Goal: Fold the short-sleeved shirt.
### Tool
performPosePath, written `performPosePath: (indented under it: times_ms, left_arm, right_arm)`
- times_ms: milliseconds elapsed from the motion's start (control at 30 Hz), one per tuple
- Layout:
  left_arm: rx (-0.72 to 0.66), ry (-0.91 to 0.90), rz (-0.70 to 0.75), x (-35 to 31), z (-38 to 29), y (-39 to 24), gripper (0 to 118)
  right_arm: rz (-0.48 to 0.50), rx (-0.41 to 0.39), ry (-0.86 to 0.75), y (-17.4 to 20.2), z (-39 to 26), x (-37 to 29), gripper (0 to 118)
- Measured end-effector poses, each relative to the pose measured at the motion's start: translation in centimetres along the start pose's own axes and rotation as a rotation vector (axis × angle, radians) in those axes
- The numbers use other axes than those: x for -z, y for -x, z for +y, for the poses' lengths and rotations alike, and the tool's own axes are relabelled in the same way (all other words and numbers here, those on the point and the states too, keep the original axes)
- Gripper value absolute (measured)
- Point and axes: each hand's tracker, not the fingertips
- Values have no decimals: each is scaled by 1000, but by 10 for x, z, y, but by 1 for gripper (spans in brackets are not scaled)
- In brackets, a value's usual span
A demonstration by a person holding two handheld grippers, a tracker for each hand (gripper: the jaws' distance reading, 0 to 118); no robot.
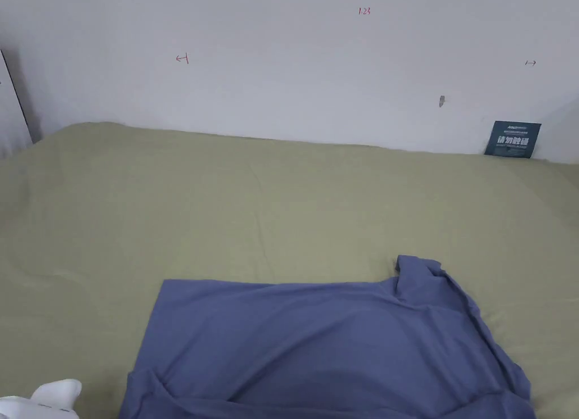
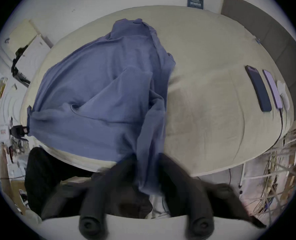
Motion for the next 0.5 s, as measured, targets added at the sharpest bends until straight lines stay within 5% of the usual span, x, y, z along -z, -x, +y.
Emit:
performPosePath:
  times_ms: [33,67,100,300,333,433,467,500]
  left_arm:
    - [8,19,79,-6,2,-1,72]
    - [26,17,121,-13,3,-2,101]
    - [42,-18,129,-25,4,-2,101]
    - [68,-146,89,-75,32,-32,97]
    - [106,-165,86,-77,36,-41,91]
    - [196,-189,119,-65,50,-63,0]
    - [205,-182,140,-59,55,-69,0]
    - [195,-188,127,-55,59,-71,0]
  right_arm:
    - [-18,7,25,-2,2,-5,48]
    - [-47,-1,38,-3,4,-11,88]
    - [-61,-16,11,-2,6,-20,98]
    - [-87,-87,-150,34,45,-69,91]
    - [-83,-102,-156,41,52,-71,87]
    - [-73,-141,-166,59,69,-69,16]
    - [-64,-149,-163,64,73,-65,1]
    - [-59,-147,-165,68,77,-63,0]
